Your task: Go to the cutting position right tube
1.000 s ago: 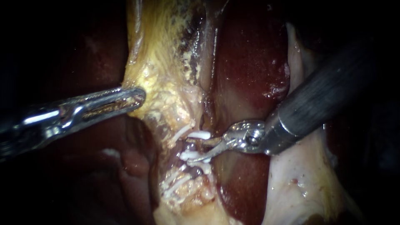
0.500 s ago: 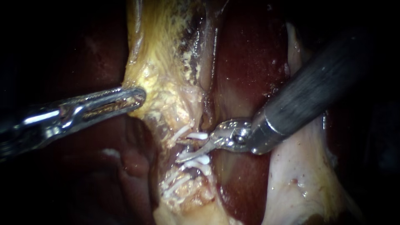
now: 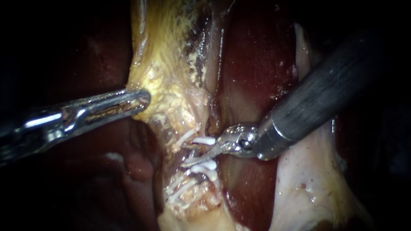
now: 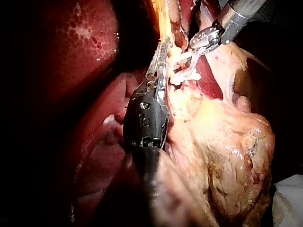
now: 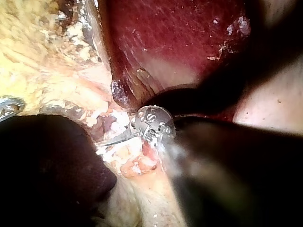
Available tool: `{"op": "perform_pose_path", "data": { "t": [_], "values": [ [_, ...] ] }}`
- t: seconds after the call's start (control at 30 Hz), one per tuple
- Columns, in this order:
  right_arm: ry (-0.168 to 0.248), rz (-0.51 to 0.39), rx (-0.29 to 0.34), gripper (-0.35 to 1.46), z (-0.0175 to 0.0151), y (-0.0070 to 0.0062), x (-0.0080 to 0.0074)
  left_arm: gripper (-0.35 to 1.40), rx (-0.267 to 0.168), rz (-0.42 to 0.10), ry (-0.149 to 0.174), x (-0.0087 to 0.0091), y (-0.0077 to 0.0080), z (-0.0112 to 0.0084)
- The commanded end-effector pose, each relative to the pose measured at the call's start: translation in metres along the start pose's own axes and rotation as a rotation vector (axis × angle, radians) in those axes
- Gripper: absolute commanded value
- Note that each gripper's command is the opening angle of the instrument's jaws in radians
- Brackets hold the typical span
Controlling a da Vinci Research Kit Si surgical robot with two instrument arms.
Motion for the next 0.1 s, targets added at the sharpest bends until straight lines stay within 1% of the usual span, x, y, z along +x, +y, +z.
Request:
{"op": "perform_pose_path", "data": {
  "t": [0.03, 0.1],
  "values": [
    [0.000, 0.000, 0.000, 0.90, 0.0000, 0.0000, 0.0000, -0.35, 0.000, 0.000, 0.000, 0.0000, 0.0000, 0.0000],
    [0.000, 0.000, 0.000, 0.90, 0.0000, 0.0000, 0.0000, -0.35, 0.000, 0.000, 0.000, 0.0000, 0.0000, 0.0000]
  ]
}}
